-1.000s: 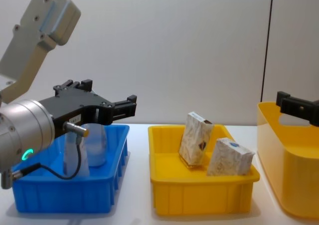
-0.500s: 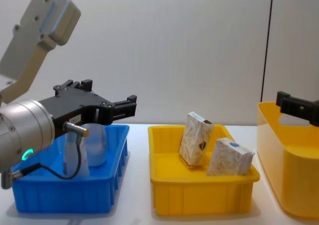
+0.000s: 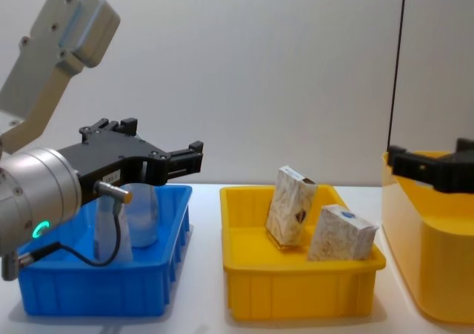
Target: Bimanual collaborative sorting of washing and personal care products
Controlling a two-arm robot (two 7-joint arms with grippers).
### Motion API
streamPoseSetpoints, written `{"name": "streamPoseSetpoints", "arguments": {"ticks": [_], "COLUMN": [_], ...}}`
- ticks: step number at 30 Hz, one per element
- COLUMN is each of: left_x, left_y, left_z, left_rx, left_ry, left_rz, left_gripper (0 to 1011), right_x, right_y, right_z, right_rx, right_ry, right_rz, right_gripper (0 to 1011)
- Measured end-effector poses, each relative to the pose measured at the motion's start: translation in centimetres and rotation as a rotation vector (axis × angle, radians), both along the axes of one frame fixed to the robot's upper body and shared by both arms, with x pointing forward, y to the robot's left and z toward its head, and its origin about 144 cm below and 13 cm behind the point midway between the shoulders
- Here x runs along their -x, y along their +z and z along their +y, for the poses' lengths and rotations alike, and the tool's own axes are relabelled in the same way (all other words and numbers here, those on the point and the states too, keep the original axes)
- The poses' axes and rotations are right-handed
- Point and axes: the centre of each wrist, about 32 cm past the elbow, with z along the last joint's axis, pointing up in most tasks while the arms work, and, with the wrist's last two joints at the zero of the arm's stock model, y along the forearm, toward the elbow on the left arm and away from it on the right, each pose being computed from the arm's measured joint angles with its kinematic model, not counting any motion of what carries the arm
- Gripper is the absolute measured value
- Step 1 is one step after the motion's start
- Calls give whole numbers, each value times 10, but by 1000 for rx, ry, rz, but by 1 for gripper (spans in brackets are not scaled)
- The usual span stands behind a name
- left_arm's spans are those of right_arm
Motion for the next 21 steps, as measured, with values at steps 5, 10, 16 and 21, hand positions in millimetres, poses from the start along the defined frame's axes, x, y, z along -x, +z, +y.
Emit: {"name": "streamPoseSetpoints", "arguments": {"ticks": [5,10,16,21], "left_x": [0,0,0,0], "left_y": [0,0,0,0], "left_z": [0,0,0,0], "left_rx": [0,0,0,0], "left_ry": [0,0,0,0], "left_rz": [0,0,0,0], "left_gripper": [1001,1001,1001,1001], "right_x": [-7,-14,-21,-25], "right_y": [2,5,6,7], "right_z": [10,22,34,41], "right_rx": [5,13,24,31], "right_ry": [11,23,29,25], "right_rz": [47,107,167,204], "right_gripper": [1004,1004,1004,1004]}}
